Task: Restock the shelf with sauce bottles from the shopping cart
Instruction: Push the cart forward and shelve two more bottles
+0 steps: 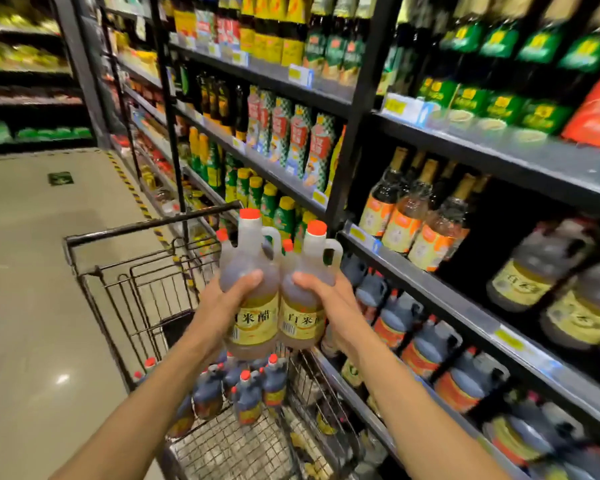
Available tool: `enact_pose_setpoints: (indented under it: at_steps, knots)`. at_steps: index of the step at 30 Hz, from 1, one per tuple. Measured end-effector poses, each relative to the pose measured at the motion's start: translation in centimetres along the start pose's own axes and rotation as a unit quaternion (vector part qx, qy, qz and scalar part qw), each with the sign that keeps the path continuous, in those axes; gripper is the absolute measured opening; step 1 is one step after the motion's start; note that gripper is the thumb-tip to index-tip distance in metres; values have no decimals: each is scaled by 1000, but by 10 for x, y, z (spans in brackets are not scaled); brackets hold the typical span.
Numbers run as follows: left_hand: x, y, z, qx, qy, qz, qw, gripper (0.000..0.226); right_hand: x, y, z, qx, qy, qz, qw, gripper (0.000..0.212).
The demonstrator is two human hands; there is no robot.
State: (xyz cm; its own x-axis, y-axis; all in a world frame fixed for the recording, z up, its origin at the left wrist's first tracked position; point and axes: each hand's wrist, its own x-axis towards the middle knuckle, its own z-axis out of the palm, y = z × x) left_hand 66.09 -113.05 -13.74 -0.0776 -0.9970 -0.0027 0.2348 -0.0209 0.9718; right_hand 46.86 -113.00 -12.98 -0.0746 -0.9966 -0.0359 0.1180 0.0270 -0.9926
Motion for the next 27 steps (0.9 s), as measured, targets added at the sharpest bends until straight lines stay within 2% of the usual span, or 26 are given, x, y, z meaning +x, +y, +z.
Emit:
enact_pose_setpoints:
  at_steps: [4, 8, 9, 14, 18, 20, 24, 27]
  knots:
    - [-6, 21, 38, -3, -72, 6, 997, 66, -38, -28, -29, -18, 77, -47, 996, 63]
    - [-17, 32, 94, 1, -163, -5, 987, 29, -84, -55, -72, -9, 156, -52, 986, 49]
    - [-21, 33, 109, -2, -189, -10, 982, 27, -96, -60, -84, -11, 178, -53, 983, 45]
    - [-38, 24, 179, -31, -287, -64, 955, 24, -151, -77, -133, -6, 264, -56, 963, 33]
    - [-42, 9, 227, -15, -336, -99, 936, 23, -182, -79, -167, 8, 314, -41, 949, 39]
    - [-39, 2, 251, -2, -362, -123, 924, 30, -189, -78, -186, 18, 338, -26, 941, 43]
    - [-31, -11, 295, 12, -399, -154, 904, 37, -192, -80, -224, 36, 357, -21, 933, 37]
    - [-21, -17, 324, 33, -424, -161, 891, 42, -182, -81, -253, 46, 371, -13, 928, 42]
